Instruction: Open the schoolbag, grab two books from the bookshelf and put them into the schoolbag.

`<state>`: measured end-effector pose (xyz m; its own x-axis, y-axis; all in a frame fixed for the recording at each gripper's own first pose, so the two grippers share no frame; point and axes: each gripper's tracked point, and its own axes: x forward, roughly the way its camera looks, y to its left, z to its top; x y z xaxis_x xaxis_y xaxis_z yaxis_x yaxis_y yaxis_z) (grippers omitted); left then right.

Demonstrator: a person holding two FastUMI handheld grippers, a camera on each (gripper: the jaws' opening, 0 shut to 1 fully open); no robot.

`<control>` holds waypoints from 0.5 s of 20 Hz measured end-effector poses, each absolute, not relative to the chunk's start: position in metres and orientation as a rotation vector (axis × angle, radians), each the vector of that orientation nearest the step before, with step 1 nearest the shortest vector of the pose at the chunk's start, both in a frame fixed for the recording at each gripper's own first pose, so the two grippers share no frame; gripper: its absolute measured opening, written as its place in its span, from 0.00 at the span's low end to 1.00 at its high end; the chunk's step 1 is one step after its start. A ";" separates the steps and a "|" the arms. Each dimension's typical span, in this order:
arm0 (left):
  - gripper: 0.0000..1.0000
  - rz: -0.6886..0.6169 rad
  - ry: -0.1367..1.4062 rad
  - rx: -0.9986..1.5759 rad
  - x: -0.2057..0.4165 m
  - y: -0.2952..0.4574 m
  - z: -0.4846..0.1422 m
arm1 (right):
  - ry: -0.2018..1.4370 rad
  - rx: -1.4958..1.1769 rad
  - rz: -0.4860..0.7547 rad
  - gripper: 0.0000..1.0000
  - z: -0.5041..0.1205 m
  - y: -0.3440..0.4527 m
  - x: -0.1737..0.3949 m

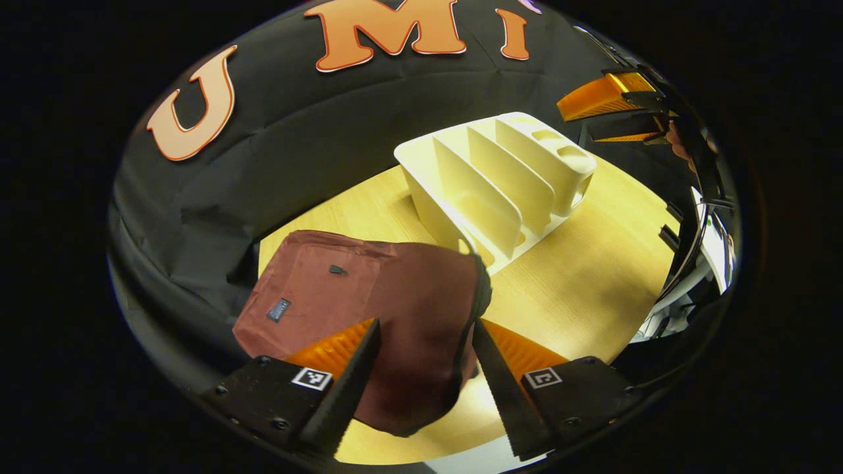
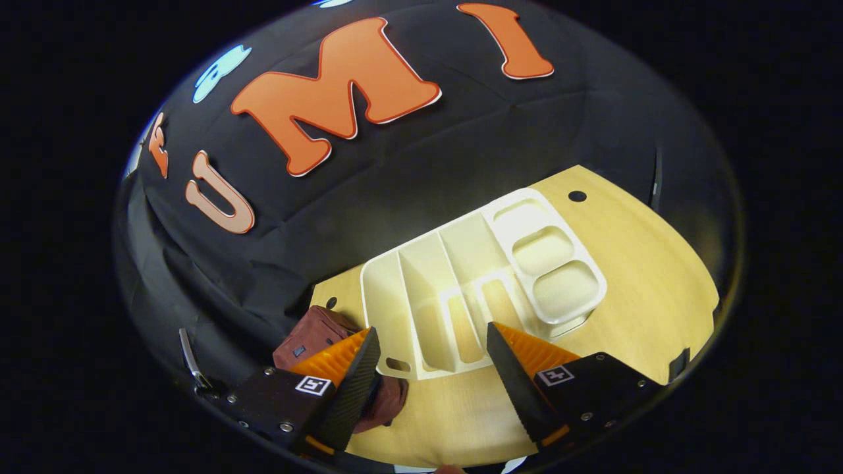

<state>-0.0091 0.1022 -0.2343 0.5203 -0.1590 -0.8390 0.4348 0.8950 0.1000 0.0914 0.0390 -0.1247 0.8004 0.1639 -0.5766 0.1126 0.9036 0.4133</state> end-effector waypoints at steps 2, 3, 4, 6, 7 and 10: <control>0.99 -0.348 0.938 0.295 -0.016 0.082 -0.227 | 0.615 0.417 0.028 0.97 -0.115 0.021 0.087; 0.99 -0.339 0.918 0.286 -0.016 0.070 -0.220 | 0.598 0.397 0.026 0.97 -0.111 0.013 0.084; 0.99 -0.323 0.884 0.272 -0.013 0.058 -0.210 | 0.573 0.375 0.031 0.97 -0.102 0.005 0.081; 0.99 -0.289 0.787 0.206 -0.002 0.027 -0.183 | 0.508 0.314 0.029 0.97 -0.086 -0.010 0.077; 0.99 -0.274 0.738 0.164 0.004 0.010 -0.168 | 0.468 0.277 0.018 0.97 -0.073 -0.021 0.072; 0.99 -0.227 0.596 0.085 0.022 -0.021 -0.121 | 0.340 0.188 0.005 0.97 -0.033 -0.038 0.061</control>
